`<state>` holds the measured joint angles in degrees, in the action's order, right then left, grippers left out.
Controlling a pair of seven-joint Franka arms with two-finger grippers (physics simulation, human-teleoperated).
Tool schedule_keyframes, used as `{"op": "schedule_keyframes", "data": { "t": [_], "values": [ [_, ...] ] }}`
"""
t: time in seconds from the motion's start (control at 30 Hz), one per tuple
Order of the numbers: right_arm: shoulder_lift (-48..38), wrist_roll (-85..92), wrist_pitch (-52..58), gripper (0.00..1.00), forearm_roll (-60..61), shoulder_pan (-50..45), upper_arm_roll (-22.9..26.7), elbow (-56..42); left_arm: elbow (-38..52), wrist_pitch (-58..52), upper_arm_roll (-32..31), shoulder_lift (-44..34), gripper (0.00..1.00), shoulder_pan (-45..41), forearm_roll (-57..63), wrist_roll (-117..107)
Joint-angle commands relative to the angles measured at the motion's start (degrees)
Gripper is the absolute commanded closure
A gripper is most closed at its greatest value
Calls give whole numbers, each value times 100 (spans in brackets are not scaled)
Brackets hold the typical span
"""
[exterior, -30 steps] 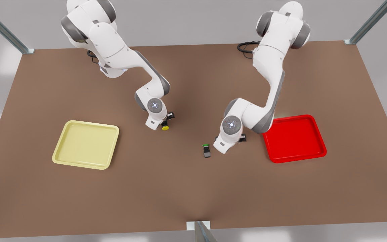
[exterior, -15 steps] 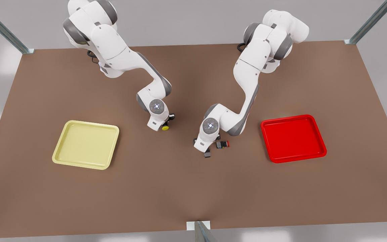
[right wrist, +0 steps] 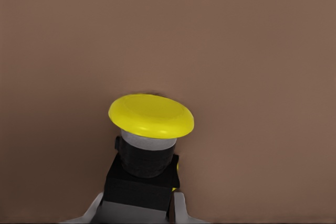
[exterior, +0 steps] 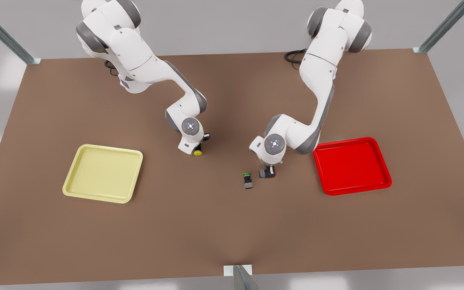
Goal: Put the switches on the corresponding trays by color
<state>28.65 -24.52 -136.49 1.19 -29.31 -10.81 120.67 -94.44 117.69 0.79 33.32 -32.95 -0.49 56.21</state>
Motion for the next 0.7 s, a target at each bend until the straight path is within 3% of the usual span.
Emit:
{"op": "schedule_keyframes", "data": {
  "t": [0.0, 0.17, 0.33, 0.47, 0.67],
  "values": [
    [9, 0, 0, 40, 4, -5, -9, 0, -57, -9, 0, -36, 1, 8, 198, 22],
    [9, 9, 0, 42, -5, 21, -9, -17, -382, 782, -8, 219, 1, -281, 602, 188],
    [0, 18, 0, 45, -5, 39, -9, -18, -461, 861, -8, 219, 1, -308, 778, 636],
    [-35, 18, 0, 45, -5, 74, -9, -44, -1349, 1081, -8, -203, 1, -80, 1068, 698],
    [-9, 35, -35, 48, -14, 65, -9, -44, -1578, 1090, -17, -335, 1, 448, 1103, 689]
  ]
}}
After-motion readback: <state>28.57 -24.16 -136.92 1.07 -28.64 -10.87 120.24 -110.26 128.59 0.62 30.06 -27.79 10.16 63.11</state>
